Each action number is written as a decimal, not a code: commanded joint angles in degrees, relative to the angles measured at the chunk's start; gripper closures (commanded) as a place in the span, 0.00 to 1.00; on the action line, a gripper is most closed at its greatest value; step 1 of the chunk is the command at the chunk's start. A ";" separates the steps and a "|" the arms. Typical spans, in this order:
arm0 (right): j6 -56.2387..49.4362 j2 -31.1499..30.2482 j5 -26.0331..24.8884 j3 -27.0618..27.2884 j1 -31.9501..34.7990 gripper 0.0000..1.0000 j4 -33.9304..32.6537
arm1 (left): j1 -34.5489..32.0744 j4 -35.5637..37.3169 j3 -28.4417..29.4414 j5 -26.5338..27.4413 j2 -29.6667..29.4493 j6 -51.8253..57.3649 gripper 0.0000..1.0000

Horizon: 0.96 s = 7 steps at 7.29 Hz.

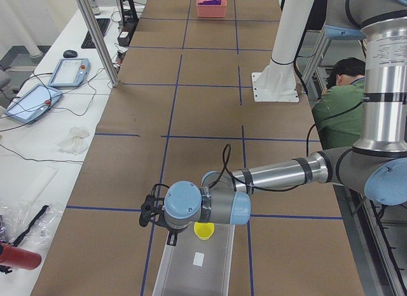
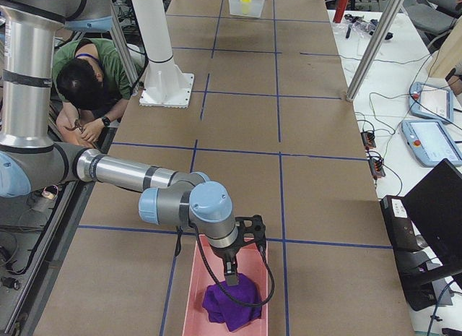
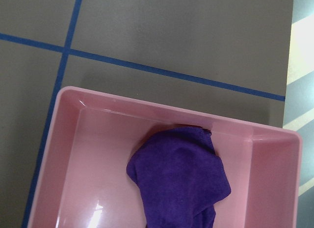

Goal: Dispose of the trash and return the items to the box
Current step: 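Drop the purple cloth into the pink bin while lowering the bowl into the clear bin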

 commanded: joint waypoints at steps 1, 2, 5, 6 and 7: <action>5.33 -1.70 7.17 3.62 -0.09 0.00 0.25 | -3.58 0.09 6.74 3.59 -0.47 0.43 1.00; 8.22 -1.69 7.53 5.10 -0.88 0.00 -0.01 | -4.20 0.09 9.12 3.59 -0.55 -0.18 1.00; 18.07 -1.78 8.85 9.50 -6.06 0.00 -0.37 | -4.21 -1.92 14.14 7.00 0.58 -4.12 1.00; 18.88 -1.69 8.85 10.30 -6.85 0.00 -0.37 | -4.21 -5.59 15.72 7.20 0.76 -5.62 1.00; 20.28 -1.69 8.94 11.00 -8.08 0.00 -0.37 | -4.21 -8.41 16.61 7.81 0.76 -6.42 0.55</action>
